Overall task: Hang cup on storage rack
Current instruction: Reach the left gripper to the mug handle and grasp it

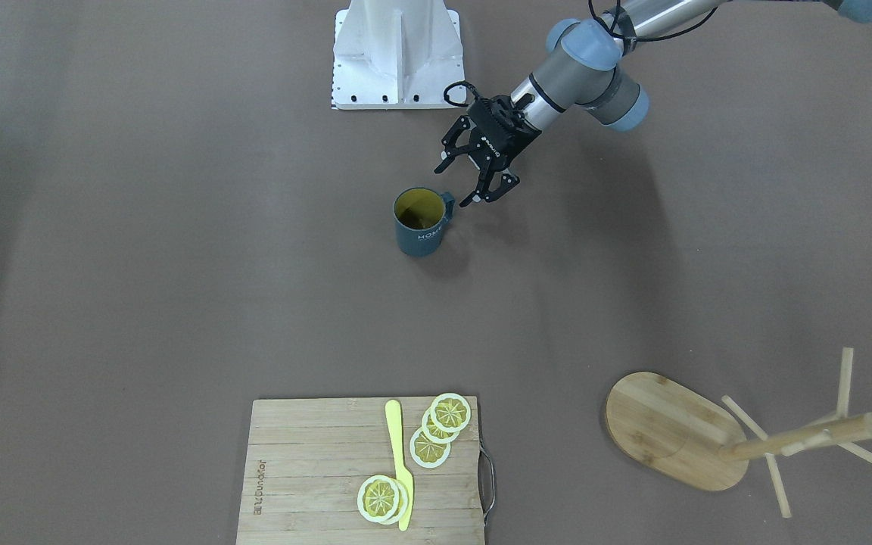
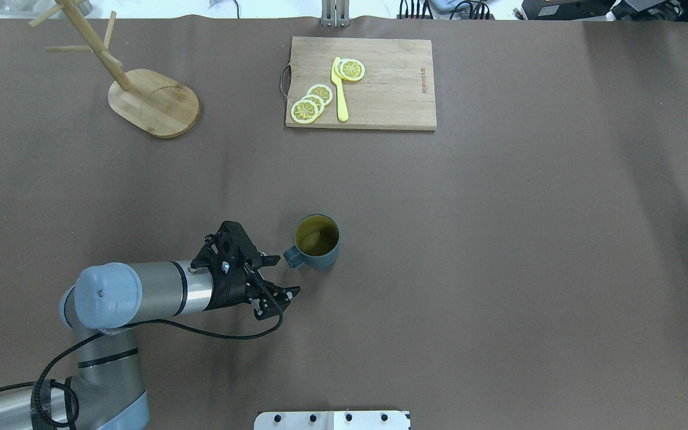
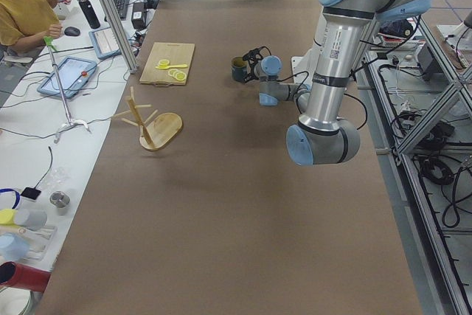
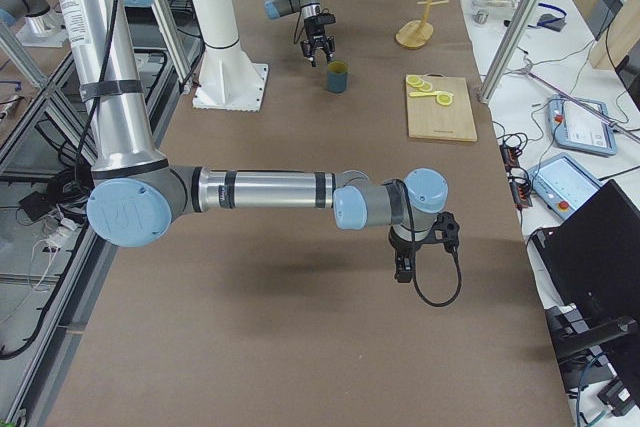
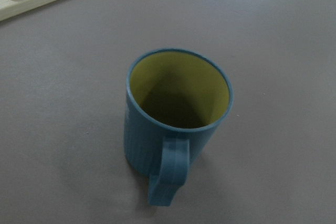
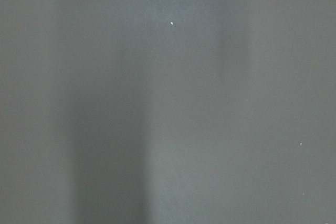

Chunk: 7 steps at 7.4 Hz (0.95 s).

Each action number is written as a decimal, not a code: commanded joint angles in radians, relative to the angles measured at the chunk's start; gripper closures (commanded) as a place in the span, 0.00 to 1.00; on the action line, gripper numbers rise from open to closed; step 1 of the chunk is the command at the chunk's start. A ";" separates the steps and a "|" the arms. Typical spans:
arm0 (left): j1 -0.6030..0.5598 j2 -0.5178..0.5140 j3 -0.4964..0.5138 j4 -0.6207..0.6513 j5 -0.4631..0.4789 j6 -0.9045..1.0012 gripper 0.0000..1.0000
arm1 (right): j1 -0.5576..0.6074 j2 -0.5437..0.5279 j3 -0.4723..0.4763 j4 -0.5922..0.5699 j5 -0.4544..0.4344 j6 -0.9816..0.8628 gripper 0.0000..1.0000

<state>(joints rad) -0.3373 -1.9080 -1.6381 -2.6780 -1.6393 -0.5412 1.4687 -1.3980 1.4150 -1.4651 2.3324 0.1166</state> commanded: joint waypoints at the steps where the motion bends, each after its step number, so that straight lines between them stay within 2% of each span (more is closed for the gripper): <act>1: 0.000 -0.008 0.052 -0.101 0.045 -0.002 0.23 | 0.001 -0.001 0.001 0.000 -0.004 0.000 0.00; 3: 0.004 -0.002 0.069 -0.151 0.128 0.000 0.23 | 0.002 0.001 -0.001 0.002 -0.005 0.000 0.00; 5: 0.012 -0.009 0.076 -0.151 0.165 0.004 0.23 | 0.002 -0.001 -0.002 0.003 -0.005 0.000 0.00; 7: 0.040 -0.011 0.119 -0.233 0.219 0.006 0.23 | 0.004 -0.001 -0.002 0.003 -0.005 0.000 0.00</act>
<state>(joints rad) -0.3147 -1.9181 -1.5498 -2.8592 -1.4518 -0.5365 1.4720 -1.3989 1.4129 -1.4620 2.3271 0.1166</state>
